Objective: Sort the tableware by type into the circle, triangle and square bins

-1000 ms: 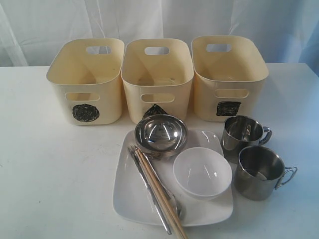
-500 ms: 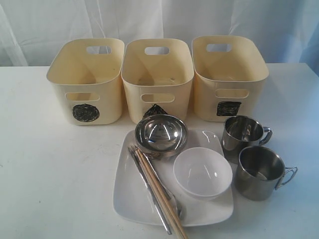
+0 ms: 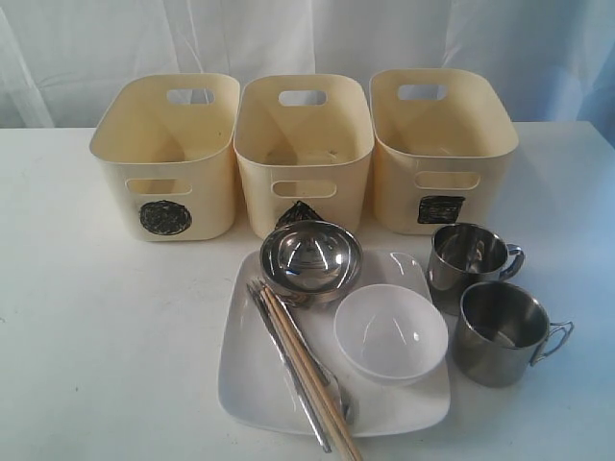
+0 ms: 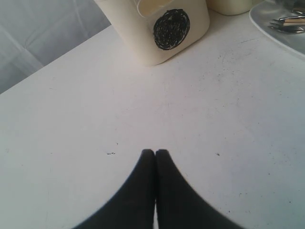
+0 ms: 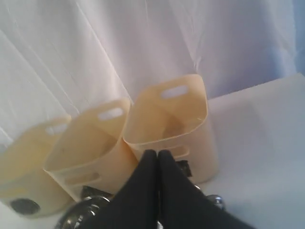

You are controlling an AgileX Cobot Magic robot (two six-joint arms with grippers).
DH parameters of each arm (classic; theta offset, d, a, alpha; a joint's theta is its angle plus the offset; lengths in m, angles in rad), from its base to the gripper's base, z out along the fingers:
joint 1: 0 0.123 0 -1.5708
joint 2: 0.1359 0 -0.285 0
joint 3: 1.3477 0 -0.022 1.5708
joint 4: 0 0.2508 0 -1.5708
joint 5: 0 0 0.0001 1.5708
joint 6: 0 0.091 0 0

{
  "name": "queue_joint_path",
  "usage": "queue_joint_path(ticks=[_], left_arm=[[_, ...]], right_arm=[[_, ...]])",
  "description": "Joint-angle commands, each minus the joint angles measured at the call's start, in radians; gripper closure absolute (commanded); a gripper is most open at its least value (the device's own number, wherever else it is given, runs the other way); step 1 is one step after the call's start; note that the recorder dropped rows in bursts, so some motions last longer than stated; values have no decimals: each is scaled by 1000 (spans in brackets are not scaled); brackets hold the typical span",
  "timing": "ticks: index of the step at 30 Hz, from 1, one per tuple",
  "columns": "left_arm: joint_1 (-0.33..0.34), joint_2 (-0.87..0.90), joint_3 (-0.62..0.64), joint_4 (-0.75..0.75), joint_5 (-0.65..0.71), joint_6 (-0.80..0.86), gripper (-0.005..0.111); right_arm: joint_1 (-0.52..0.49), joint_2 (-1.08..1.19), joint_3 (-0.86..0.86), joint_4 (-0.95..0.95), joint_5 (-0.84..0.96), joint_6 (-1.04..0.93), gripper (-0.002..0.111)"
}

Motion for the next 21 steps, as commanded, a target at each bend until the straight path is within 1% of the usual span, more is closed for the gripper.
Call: queue_joint_path(ticks=[1, 6, 10, 12, 13, 15, 16, 19, 20, 21], left_arm=[[-4, -5, 4, -3, -2, -2, 107], [-4, -5, 4, -3, -2, -2, 107], [-4, -5, 4, -3, -2, -2, 107], [-4, -5, 4, -3, -2, -2, 107], [-4, -5, 4, -3, -2, -2, 107], [-4, -5, 4, -3, -2, -2, 107], [-4, -5, 4, -3, -2, -2, 107], [-4, -5, 4, -3, -2, -2, 107], [-4, -5, 4, -3, -2, -2, 107], [-4, -5, 4, -3, -2, -2, 107]], right_arm=[[2, 248, -129, -3, 90, -197, 108], [2, 498, -265, -3, 221, -225, 108], [2, 671, -350, -3, 219, -265, 107], [2, 734, -378, -3, 217, -310, 102], [2, 771, -397, -3, 223, -370, 96], [2, 815, -425, -1, 238, -409, 84], [2, 846, -441, 1, 253, -409, 73], [2, 916, -485, 1, 313, -409, 48], [2, 935, -492, 1, 325, -409, 44], [2, 959, -502, 1, 337, -409, 44]])
